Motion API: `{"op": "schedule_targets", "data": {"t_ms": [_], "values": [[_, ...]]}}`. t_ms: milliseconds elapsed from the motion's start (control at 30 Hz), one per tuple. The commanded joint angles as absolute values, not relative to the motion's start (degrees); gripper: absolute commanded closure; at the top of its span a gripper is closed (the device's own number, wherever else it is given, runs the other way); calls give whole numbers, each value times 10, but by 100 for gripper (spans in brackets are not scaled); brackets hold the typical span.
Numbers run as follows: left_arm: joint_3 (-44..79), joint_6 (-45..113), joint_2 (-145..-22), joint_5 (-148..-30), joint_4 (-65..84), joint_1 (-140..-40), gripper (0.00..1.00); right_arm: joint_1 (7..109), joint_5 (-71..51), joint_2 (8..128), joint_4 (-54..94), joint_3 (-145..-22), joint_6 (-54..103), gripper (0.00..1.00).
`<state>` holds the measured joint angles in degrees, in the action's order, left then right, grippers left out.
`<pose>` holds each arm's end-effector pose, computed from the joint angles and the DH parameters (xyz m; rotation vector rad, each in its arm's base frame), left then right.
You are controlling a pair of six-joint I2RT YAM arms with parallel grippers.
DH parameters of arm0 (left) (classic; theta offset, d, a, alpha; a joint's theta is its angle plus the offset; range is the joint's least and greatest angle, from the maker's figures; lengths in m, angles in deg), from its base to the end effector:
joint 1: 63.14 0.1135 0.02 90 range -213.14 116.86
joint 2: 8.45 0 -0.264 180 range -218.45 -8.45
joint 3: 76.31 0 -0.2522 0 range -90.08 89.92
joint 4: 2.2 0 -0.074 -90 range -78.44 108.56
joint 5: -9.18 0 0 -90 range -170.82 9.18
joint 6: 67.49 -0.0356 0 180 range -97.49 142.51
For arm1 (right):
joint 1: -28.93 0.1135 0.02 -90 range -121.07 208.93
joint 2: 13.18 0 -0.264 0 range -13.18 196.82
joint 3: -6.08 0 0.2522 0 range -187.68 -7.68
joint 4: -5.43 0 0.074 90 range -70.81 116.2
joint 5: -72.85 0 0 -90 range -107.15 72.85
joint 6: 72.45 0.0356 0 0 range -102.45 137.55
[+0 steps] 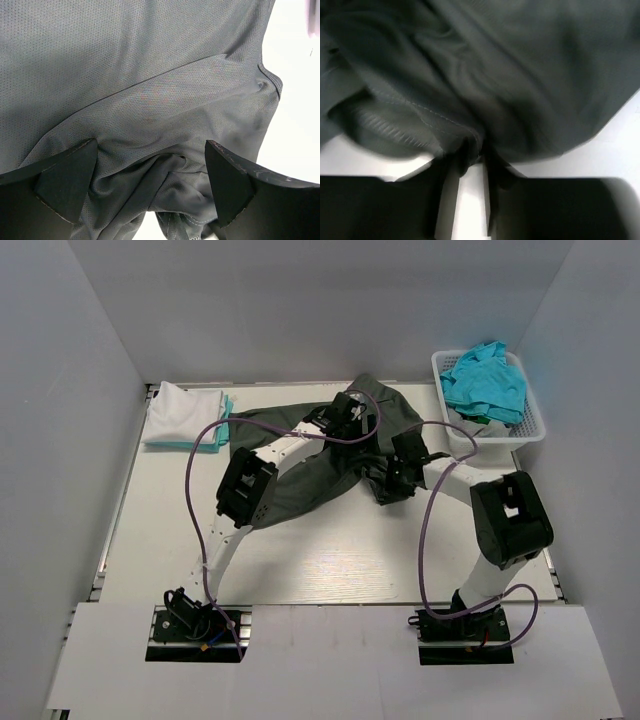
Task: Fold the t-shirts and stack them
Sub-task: Flatten out the tshirt
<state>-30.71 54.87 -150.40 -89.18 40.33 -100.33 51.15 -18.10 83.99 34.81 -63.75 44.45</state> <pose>0.4334 -0.3354 0.1593 0.1761 2.5597 -0.6853 0.3123 0.1269 0.1680 0.1122 2.5878 0.3022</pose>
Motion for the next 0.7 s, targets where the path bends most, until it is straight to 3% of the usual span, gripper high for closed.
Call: {"op": "schedule_targets", "data": {"t_ms": [0, 33, 67, 300, 500, 600, 633, 667], "values": [[-259, 541, -1536, -867, 527, -996, 0, 512, -229, 867, 327, -671, 467, 93], [-259, 541, -1536, -860, 527, -996, 0, 513, -236, 864, 346, -672, 468, 100], [-259, 541, -1536, -855, 527, -996, 0, 513, -258, 854, 363, -673, 465, 100], [-235, 541, -1525, -843, 527, -996, 0, 508, -394, 799, 557, -742, 390, 100], [-223, 528, -1507, -844, 527, -996, 0, 509, -425, 761, 647, -745, 416, 96], [-213, 503, -1493, -867, 522, -996, 0, 509, -416, 738, 642, -685, 427, 83], [-213, 497, -1493, -875, 522, -996, 0, 510, -412, 733, 642, -675, 429, 71], [-213, 488, -1483, -875, 536, -996, 0, 511, -398, 726, 641, -666, 434, 47]]}}
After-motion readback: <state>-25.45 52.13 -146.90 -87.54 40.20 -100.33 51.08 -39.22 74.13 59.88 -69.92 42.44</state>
